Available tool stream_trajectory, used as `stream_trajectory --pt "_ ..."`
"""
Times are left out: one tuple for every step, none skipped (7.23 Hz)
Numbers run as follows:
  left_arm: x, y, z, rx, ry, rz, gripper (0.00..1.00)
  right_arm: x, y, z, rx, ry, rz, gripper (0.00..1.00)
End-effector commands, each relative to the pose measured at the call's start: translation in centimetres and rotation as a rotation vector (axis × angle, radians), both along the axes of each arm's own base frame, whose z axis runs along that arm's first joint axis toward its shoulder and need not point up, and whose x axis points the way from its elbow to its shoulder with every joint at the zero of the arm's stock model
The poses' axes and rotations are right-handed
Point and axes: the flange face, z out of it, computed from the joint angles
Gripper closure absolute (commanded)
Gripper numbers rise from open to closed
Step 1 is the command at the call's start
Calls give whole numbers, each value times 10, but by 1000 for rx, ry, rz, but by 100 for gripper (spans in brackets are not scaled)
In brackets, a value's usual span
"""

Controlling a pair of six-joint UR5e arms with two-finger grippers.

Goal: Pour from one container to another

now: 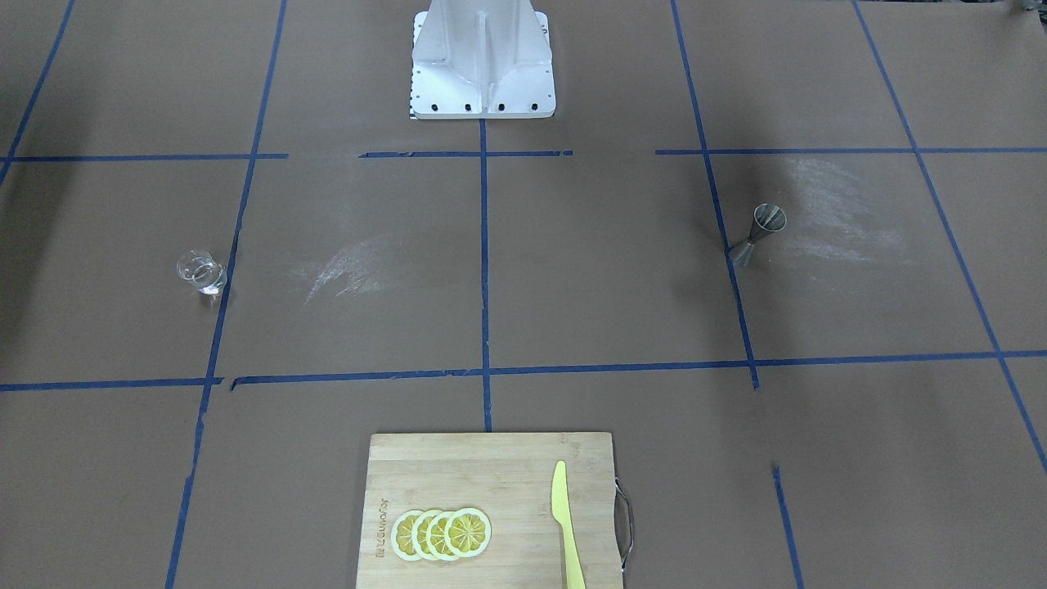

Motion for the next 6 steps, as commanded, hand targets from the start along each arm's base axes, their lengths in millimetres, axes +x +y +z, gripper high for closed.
stream_trajectory --pt "43 5 -63 9 35 -21 0 0 0 1 -3 0 -1 0" --pt "49 22 -90 10 56 -53 0 0 -1 0 1 1 -1 0" --pt "48 47 -115 27 71 -84 0 1 -1 0 4 10 -2 0" --pt "60 64 -126 56 69 -65 0 1 -1 1 3 10 -2 0" --pt "104 74 -157 43 57 -67 0 1 -2 0 4 12 -2 0" --pt "150 90 -197 -24 93 -139 0 2 -6 -4 13 17 -2 0"
